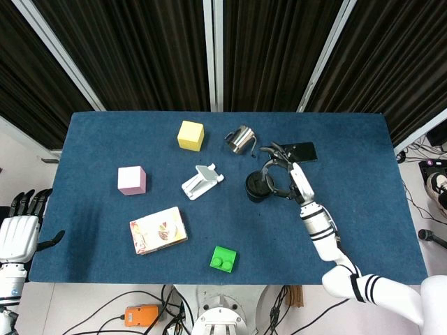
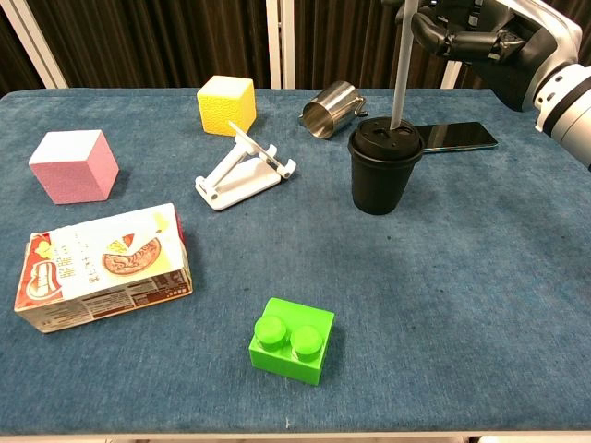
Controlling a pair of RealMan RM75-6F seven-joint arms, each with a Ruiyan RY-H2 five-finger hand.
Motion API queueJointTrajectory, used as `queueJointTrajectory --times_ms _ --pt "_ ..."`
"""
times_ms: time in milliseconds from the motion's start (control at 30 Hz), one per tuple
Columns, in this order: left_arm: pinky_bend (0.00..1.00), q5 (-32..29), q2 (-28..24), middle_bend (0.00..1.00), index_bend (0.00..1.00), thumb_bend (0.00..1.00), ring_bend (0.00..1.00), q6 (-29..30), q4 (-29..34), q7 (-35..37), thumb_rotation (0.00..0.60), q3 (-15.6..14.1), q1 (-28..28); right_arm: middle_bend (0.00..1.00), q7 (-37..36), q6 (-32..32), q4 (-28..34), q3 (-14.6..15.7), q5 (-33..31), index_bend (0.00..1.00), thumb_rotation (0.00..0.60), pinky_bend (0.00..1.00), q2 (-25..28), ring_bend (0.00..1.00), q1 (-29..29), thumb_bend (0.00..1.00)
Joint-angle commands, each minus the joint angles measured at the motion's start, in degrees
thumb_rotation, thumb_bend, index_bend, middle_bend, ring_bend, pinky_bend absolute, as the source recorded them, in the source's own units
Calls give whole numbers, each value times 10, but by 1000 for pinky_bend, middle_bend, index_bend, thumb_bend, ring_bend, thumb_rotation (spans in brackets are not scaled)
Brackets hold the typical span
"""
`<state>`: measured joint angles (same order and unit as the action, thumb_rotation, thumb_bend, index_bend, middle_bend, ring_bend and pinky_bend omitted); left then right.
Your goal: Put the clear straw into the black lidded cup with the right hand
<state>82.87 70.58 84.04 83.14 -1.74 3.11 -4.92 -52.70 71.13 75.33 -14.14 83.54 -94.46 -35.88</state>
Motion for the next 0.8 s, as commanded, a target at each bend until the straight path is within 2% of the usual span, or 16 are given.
queueJointTrajectory --times_ms 33,800 --pt "0 0 0 112 82 138 30 -1 -1 1 600 0 0 263 2 -4 1 -4 -5 683 600 156 2 72 -1 677" --pt "0 1 4 112 82 138 30 -1 -5 4 600 -1 0 263 -2 -3 6 1 -3 670 600 139 3 71 9 677"
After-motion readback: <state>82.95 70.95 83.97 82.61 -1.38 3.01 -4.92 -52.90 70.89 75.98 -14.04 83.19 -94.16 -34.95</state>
